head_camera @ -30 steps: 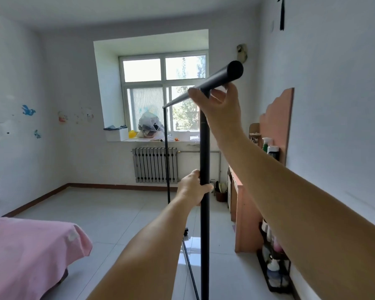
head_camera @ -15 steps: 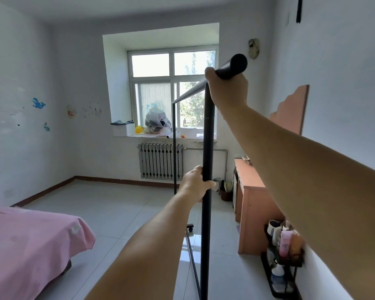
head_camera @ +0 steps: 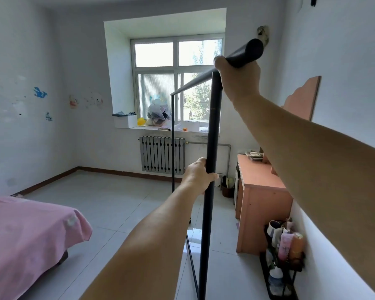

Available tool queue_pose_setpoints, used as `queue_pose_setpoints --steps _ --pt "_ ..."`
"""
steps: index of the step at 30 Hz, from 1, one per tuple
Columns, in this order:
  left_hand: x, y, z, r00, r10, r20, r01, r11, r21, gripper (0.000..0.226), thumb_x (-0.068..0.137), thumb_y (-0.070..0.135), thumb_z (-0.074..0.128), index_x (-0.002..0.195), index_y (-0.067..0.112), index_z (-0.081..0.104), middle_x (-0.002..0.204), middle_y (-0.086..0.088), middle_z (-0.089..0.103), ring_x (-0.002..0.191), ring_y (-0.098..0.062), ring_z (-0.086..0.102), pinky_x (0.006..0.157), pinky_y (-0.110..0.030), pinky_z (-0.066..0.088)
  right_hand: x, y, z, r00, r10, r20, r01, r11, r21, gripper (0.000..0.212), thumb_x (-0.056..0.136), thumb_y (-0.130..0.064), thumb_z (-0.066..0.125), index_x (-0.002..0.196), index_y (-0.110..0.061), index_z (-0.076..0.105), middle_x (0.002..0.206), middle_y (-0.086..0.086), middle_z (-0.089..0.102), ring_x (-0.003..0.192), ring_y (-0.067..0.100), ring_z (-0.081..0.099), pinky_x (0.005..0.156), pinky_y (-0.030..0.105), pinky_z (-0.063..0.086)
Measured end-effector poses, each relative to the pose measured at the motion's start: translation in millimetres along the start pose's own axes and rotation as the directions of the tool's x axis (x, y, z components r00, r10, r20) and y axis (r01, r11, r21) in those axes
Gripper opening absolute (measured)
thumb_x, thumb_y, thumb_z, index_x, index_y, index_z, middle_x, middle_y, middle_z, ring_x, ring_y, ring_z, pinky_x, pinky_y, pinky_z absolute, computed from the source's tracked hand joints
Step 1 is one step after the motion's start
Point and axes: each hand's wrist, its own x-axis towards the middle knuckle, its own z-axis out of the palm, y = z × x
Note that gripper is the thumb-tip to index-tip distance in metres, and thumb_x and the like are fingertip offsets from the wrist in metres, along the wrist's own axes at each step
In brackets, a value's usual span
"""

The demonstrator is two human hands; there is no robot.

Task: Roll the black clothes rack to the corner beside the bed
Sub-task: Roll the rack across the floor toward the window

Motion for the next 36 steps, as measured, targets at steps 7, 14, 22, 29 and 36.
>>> queue_pose_setpoints --steps 7,14,22,29,36 --pt "31.2 1.6 17.4 0.999 -0.019 -0.031 0.020 1.000 0.008 0.029 0.085 0.020 0.063 0.112 0.017 0.052 0.100 -0.005 0.054 0.094 -0.026 0.062 0.078 -0.043 0.058 26.8 31.3 1.6 0.999 -0.016 0.032 0.015 1.000 0.018 0.029 0.077 -0.026 0.062 0.054 -0.019 0.044 0.053 -0.006 0.049 0.054 0.010 0.052 0.058 0.024 0.046" --pt "56.0 1.7 29.4 0.997 -0.034 -0.071 0.036 0.999 0.033 0.029 0.084 0.020 0.063 0.111 0.019 0.053 0.092 0.001 0.051 0.090 -0.024 0.061 0.078 -0.042 0.058 48.2 53.3 4.1 0.997 -0.048 0.055 0.047 0.999 0.023 0.032 0.078 -0.027 0.062 0.052 -0.021 0.043 0.051 -0.008 0.048 0.050 0.007 0.050 0.053 0.018 0.042" --pt "97.8 -5.0 40.1 0.995 -0.037 -0.091 0.040 0.999 0.032 0.027 0.084 0.020 0.063 0.110 0.019 0.053 0.086 0.003 0.051 0.088 -0.022 0.061 0.078 -0.041 0.058 74.7 85.4 16.6 0.997 -0.016 0.076 0.012 0.998 0.056 0.031 0.076 -0.025 0.062 0.052 -0.020 0.043 0.052 -0.007 0.048 0.056 0.014 0.053 0.061 0.029 0.048" --pt "164.3 -14.1 60.0 0.993 -0.022 -0.112 0.027 0.999 0.039 0.026 0.084 0.020 0.062 0.108 0.018 0.053 0.092 0.000 0.055 0.091 -0.023 0.061 0.085 -0.042 0.055 116.5 129.9 30.2 0.996 0.013 0.093 -0.022 0.996 0.091 0.024 0.077 -0.024 0.062 0.058 -0.021 0.047 0.058 -0.003 0.053 0.064 0.015 0.057 0.075 0.040 0.056" --pt "227.9 -28.3 66.7 0.991 -0.013 -0.130 0.023 0.997 0.069 0.024 0.084 0.021 0.062 0.107 0.019 0.054 0.085 0.004 0.053 0.076 -0.015 0.056 0.070 -0.029 0.049 149.1 173.6 60.1 0.996 0.021 0.092 -0.025 0.999 0.045 0.029 0.081 -0.038 0.060 0.060 -0.022 0.049 0.057 -0.008 0.053 0.062 0.011 0.056 0.079 0.039 0.055"
